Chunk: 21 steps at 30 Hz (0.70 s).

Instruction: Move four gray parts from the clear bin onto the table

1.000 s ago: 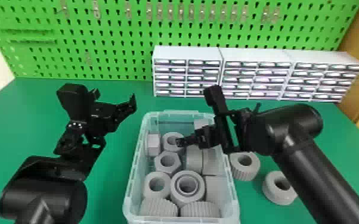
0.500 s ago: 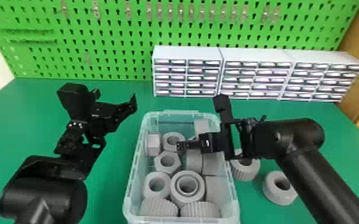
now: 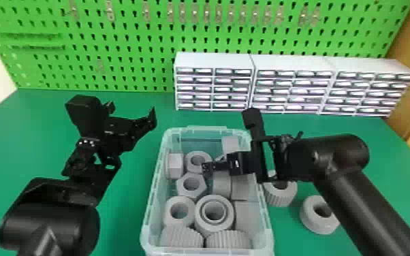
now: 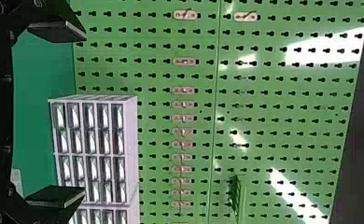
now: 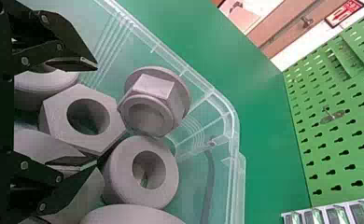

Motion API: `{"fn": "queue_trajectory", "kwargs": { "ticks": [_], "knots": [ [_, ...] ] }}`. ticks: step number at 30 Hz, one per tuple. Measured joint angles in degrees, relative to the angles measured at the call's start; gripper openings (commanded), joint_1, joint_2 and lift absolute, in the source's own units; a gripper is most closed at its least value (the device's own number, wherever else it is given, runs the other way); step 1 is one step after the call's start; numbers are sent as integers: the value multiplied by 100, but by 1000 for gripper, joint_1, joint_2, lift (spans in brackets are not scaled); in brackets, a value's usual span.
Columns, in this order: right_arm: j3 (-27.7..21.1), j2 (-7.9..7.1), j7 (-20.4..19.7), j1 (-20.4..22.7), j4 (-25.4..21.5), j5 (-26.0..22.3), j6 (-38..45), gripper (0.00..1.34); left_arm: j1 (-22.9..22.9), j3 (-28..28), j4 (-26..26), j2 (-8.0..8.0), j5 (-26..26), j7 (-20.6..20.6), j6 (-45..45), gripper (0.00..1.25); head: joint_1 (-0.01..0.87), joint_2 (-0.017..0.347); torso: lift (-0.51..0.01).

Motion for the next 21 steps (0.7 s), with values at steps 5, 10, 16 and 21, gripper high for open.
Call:
{"fn": "queue_trajectory", "kwargs": {
  "ticks": [5,10,16,21],
  "knots": [
    [21,0,0,-1,0,10,5,801,0,-1,0,0,0,0,0,1123,686,26,-50],
    [39,0,0,-9,0,16,17,801,0,-1,0,-1,0,0,0,1123,686,26,-50],
    [72,0,0,-33,1,53,30,802,0,-1,0,-2,1,-1,0,1123,686,26,-50],
    [157,22,0,-110,15,160,39,802,0,-6,0,-4,0,-2,2,1123,686,26,-50]
  ]
}}
